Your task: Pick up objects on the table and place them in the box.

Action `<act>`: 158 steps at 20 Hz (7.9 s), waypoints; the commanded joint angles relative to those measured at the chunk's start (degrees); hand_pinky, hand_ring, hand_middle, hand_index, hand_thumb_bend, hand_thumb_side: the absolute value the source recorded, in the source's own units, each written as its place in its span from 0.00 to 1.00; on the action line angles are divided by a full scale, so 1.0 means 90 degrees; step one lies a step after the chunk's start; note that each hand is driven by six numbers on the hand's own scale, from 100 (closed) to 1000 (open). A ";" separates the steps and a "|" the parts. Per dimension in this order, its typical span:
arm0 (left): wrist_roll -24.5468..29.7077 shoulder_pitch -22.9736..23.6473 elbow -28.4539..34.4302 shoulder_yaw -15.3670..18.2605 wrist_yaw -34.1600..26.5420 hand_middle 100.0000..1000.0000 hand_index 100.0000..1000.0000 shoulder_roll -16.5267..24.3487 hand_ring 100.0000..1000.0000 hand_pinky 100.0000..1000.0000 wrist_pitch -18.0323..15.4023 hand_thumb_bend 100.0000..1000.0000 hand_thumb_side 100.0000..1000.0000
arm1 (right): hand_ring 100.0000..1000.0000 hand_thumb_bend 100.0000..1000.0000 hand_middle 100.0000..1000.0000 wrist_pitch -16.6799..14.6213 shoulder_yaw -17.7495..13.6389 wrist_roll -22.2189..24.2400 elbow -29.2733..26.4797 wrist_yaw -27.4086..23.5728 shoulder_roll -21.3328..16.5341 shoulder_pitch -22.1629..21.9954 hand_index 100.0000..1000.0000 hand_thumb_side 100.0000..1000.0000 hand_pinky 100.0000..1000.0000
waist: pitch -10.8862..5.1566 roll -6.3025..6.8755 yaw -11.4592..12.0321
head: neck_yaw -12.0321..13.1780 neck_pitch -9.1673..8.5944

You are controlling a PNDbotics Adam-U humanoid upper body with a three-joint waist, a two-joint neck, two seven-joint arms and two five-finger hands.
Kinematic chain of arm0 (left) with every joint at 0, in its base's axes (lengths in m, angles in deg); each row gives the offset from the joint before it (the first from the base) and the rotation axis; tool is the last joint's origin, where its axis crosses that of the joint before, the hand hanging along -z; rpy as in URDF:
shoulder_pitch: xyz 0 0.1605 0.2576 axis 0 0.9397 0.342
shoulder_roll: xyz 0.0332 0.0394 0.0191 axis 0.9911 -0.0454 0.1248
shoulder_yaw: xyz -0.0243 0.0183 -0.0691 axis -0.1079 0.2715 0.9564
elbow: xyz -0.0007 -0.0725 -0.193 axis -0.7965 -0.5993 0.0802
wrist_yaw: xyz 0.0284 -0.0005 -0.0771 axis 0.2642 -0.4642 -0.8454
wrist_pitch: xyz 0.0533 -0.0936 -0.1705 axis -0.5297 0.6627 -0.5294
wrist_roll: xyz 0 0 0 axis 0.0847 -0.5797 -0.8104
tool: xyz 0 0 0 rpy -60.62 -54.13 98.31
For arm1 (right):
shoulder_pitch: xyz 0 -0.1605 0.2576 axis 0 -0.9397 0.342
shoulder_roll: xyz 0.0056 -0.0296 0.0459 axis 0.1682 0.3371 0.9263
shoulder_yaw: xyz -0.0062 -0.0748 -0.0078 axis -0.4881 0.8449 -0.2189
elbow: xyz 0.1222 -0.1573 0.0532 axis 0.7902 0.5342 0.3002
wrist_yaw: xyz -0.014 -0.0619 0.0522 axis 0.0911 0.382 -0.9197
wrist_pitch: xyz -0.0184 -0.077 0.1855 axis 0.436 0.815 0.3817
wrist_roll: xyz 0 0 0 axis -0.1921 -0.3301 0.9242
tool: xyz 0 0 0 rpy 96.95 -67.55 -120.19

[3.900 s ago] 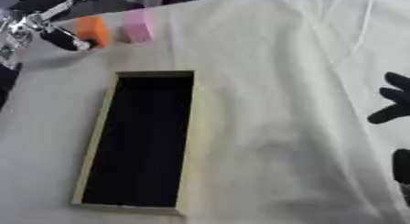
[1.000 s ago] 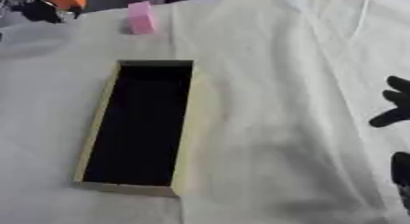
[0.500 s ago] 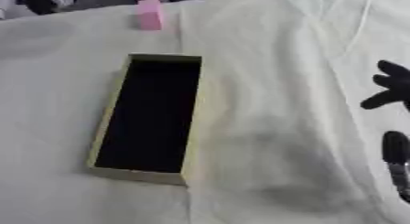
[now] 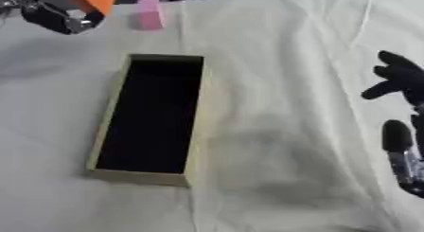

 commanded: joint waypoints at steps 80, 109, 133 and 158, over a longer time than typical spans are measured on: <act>0.2005 -0.0599 0.0072 0.1453 -0.0191 0.81 0.91 -0.0759 0.84 0.73 0.2860 0.28 0.29 | 0.95 0.00 0.54 0.0059 -0.0138 0.0029 -0.0071 -0.0174 -0.0008 0.0189 0.88 0.61 0.88 | -0.0029 0.0047 -0.0221 | 0.0529 -0.0269; 0.0385 -0.1645 -0.3116 0.2262 0.2137 0.88 0.94 -0.0689 0.96 0.83 0.2465 0.50 0.18 | 0.96 0.00 0.52 0.0051 0.0016 0.0266 -0.0071 -0.0027 -0.0041 0.0538 0.88 0.62 0.89 | 0.0477 0.0489 -0.1106 | 0.0709 -0.0972; 0.0415 -0.1785 -0.3740 0.2538 0.2357 0.86 0.93 -0.0134 0.92 0.78 0.3041 0.36 0.00 | 0.96 0.00 0.51 0.0040 0.0153 0.0279 -0.0071 0.0278 0.0010 0.0663 0.88 0.64 0.89 | 0.0794 0.0796 -0.1685 | 0.1092 -0.1233; 0.0443 -0.1759 -0.3150 0.2352 0.1773 0.67 0.83 -0.0104 0.66 0.51 0.2773 0.00 0.00 | 0.96 0.00 0.50 0.0164 0.0122 0.0207 -0.0071 0.0179 0.0033 0.0442 0.88 0.63 0.89 | 0.0431 0.0582 -0.1300 | 0.0834 -0.0796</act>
